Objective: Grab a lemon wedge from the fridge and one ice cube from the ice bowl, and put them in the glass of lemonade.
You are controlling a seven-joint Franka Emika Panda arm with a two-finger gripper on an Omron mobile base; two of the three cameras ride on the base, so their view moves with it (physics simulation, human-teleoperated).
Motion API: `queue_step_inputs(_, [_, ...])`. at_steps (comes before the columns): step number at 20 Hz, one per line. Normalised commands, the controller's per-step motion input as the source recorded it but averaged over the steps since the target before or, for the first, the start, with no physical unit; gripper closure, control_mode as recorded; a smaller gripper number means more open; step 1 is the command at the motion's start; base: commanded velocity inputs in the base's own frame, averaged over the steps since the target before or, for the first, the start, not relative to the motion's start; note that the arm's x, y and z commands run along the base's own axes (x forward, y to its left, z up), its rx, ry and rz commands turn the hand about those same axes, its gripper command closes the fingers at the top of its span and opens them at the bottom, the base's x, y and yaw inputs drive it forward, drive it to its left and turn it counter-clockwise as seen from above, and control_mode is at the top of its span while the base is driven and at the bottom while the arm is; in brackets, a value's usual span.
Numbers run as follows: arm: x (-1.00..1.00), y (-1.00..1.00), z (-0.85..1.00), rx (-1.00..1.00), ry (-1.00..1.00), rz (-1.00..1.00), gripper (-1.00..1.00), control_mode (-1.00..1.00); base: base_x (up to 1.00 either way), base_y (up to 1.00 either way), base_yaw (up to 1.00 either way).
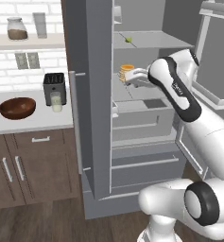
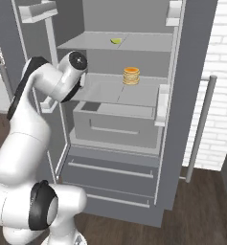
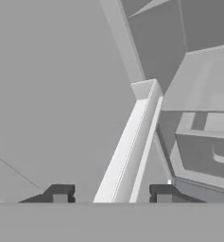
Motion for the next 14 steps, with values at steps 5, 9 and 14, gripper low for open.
queue_step_inputs(5, [0.1, 0.48, 0.11, 0.06, 0.0, 0.09, -1.0, -1.0, 0.0, 0.0, 0.0])
queue_step_inputs(9, [0.24, 0.41, 0.18, 0.0, 0.0, 0.01, -1.0, -1.0, 0.0, 0.0, 0.0])
queue_step_inputs(14, [0.41, 0.08, 0.13, 0.0, 0.0, 0.0, -1.0, -1.0, 0.0, 0.0, 0.0])
